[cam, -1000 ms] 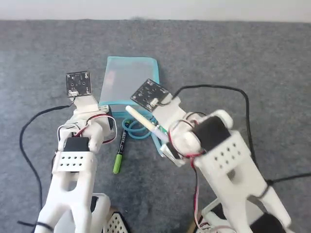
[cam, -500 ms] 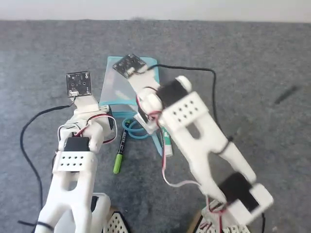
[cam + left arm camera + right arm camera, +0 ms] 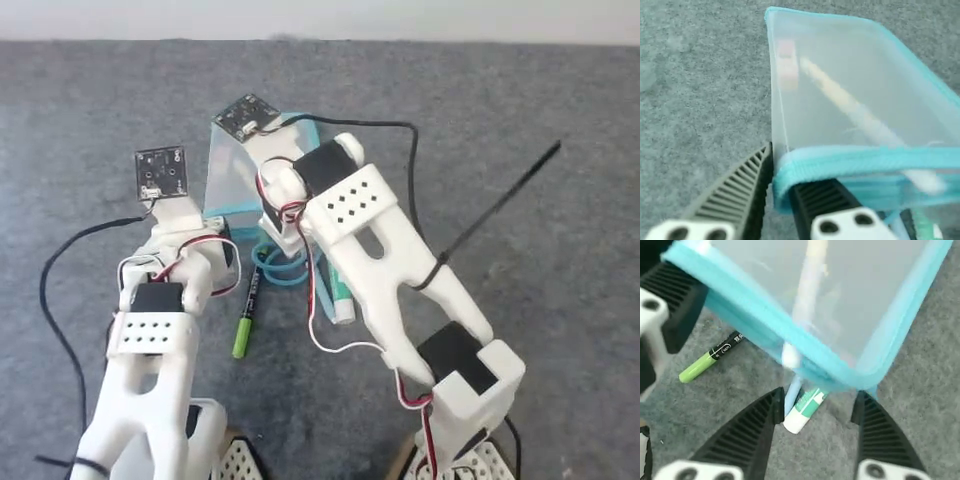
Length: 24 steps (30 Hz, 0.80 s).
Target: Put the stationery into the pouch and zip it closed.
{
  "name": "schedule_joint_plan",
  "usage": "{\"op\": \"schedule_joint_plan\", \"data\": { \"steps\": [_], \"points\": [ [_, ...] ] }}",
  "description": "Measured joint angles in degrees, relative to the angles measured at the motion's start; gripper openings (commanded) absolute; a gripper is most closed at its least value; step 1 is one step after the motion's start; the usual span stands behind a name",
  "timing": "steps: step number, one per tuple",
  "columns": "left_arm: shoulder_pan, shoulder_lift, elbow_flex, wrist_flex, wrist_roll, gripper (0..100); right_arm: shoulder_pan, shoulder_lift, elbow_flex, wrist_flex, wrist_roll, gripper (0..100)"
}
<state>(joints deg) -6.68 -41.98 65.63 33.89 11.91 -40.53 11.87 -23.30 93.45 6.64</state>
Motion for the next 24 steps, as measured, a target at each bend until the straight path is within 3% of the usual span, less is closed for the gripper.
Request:
{"op": "schedule_joint_plan", "data": {
  "steps": [6,12,24],
  "points": [
    [-0.18,0.00,0.00,0.00,-0.18,1,0.35,-5.54,-0.62,5.45,0.26,23.5],
    [-0.18,0.00,0.00,0.00,-0.18,1,6.24,-7.74,7.47,5.80,0.62,23.5],
    [-0.18,0.00,0.00,0.00,-0.26,1,7.56,-13.45,47.47,-22.33,-3.34,23.5]
  ]
}}
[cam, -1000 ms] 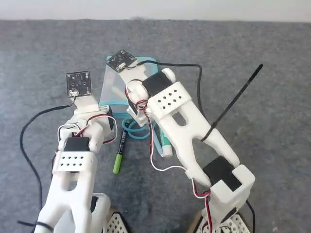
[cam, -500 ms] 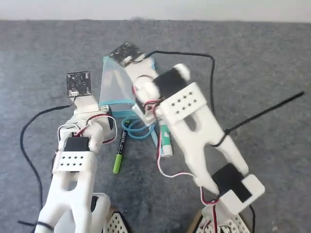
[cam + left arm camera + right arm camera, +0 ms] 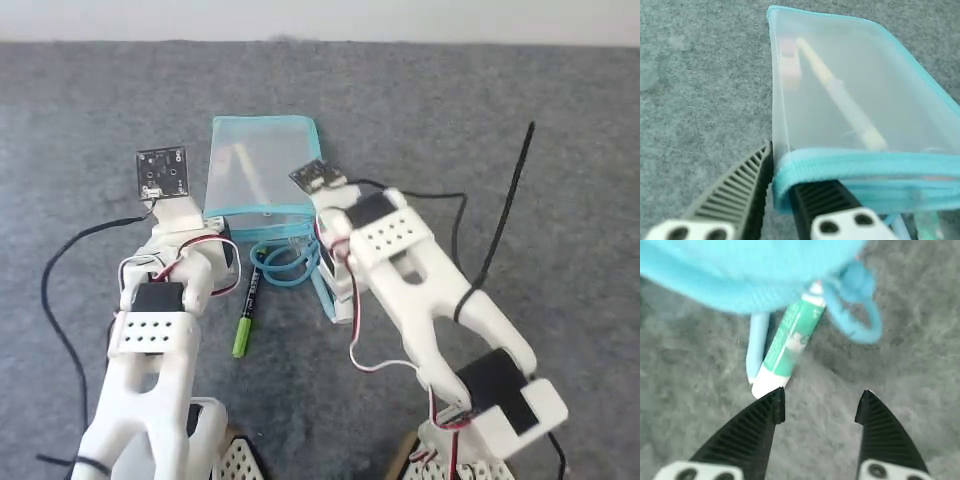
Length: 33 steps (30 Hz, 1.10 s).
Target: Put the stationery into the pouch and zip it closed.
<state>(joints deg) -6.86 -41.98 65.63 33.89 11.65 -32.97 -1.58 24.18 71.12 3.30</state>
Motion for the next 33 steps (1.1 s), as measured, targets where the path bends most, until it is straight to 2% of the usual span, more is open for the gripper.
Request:
{"op": "schedule_joint_plan", "data": {
  "steps": [5,13,20,28,31,33],
  "points": [
    [0.00,0.00,0.00,0.00,0.00,1,0.00,-0.53,6.07,-8.70,-4.22,23.5],
    [0.00,0.00,0.00,0.00,0.00,1,-2.73,-0.88,7.03,-11.96,-8.97,23.5],
    [0.00,0.00,0.00,0.00,0.00,1,-5.01,2.64,8.35,-14.42,-9.32,23.1],
    [0.00,0.00,0.00,0.00,0.00,1,-4.57,5.19,8.26,-14.59,-9.32,1.8],
    [0.00,0.00,0.00,0.00,0.00,1,-4.48,5.10,8.18,-14.15,-9.14,1.2],
    [0.00,0.00,0.00,0.00,0.00,1,-4.48,5.01,7.82,-13.36,-5.71,0.6]
  ]
}}
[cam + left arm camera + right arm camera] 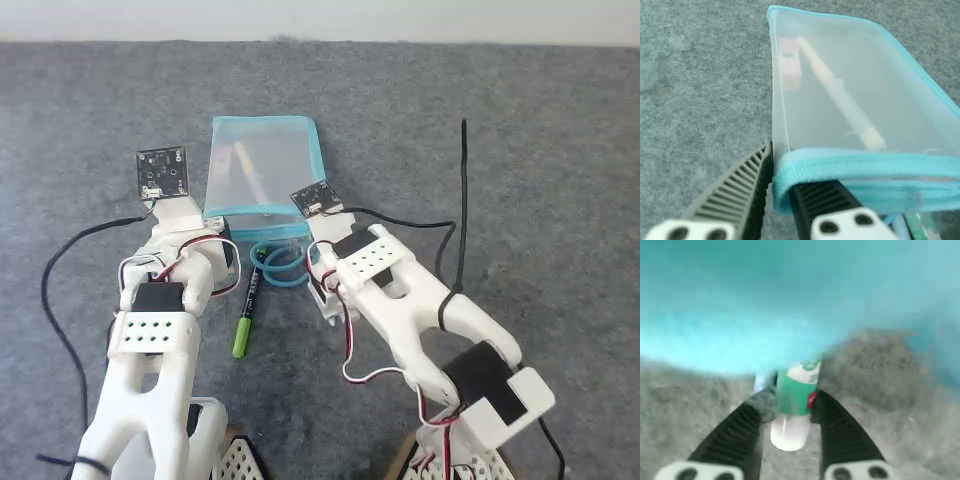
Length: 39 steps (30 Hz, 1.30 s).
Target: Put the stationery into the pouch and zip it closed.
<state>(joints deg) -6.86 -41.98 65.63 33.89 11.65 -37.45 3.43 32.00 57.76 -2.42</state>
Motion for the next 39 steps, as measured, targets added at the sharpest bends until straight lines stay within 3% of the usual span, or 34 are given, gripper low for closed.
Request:
{"op": "schedule_joint_plan", "data": {
  "steps": [4,10,15,21,29,39],
  "points": [
    [-0.09,0.00,0.00,0.00,0.00,1,-0.09,-1.85,0.53,4.66,10.46,0.6],
    [-0.09,0.00,0.00,0.00,0.00,1,1.14,-15.30,0.53,15.82,17.93,0.6],
    [-0.09,0.00,0.00,0.00,0.00,1,5.36,-28.22,-1.85,24.97,21.10,0.6],
    [-0.09,0.00,0.00,0.00,0.00,1,4.13,-30.51,-14.59,34.64,21.27,0.6],
    [-0.09,0.00,0.00,0.00,0.00,1,-2.11,-13.71,-29.45,35.87,19.25,0.6],
    [0.09,0.00,0.00,0.00,0.00,1,-2.64,5.98,-44.22,35.87,16.97,0.6]
  ]
}}
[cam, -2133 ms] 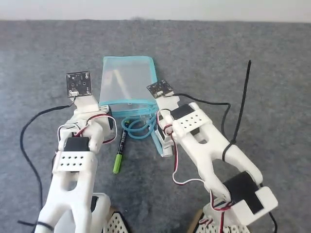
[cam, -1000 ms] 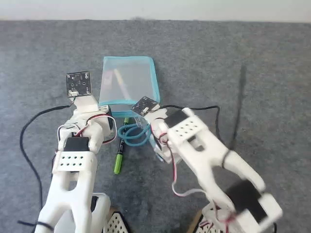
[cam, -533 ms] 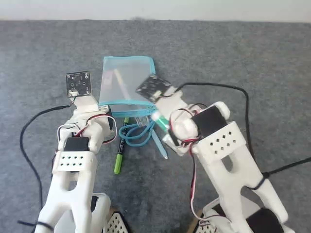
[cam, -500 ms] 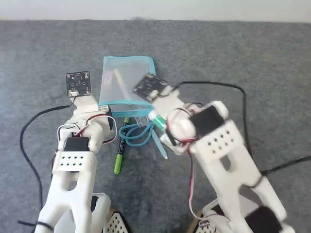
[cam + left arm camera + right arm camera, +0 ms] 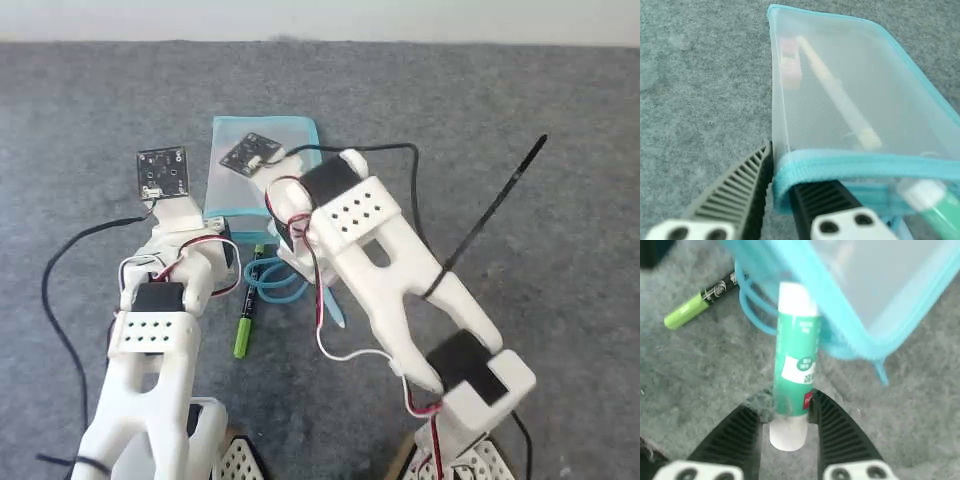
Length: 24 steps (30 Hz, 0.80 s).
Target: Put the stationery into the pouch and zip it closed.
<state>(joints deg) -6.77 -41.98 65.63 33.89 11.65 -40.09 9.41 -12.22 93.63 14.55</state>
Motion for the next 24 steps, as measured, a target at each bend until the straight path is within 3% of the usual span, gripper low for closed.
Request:
{"op": "schedule_joint_plan", "data": {
  "steps": [15,21,24],
  "points": [
    [3.16,0.00,2.81,-2.29,-2.11,1,0.00,13.54,-19.96,0.09,-0.26,1.1],
    [3.16,0.00,2.81,-2.29,-2.11,1,0.00,15.74,-23.38,0.09,-1.32,20.4],
    [3.34,0.00,2.81,-2.64,-2.11,1,-0.18,15.74,-23.38,0.09,-2.29,22.1]
  ]
}}
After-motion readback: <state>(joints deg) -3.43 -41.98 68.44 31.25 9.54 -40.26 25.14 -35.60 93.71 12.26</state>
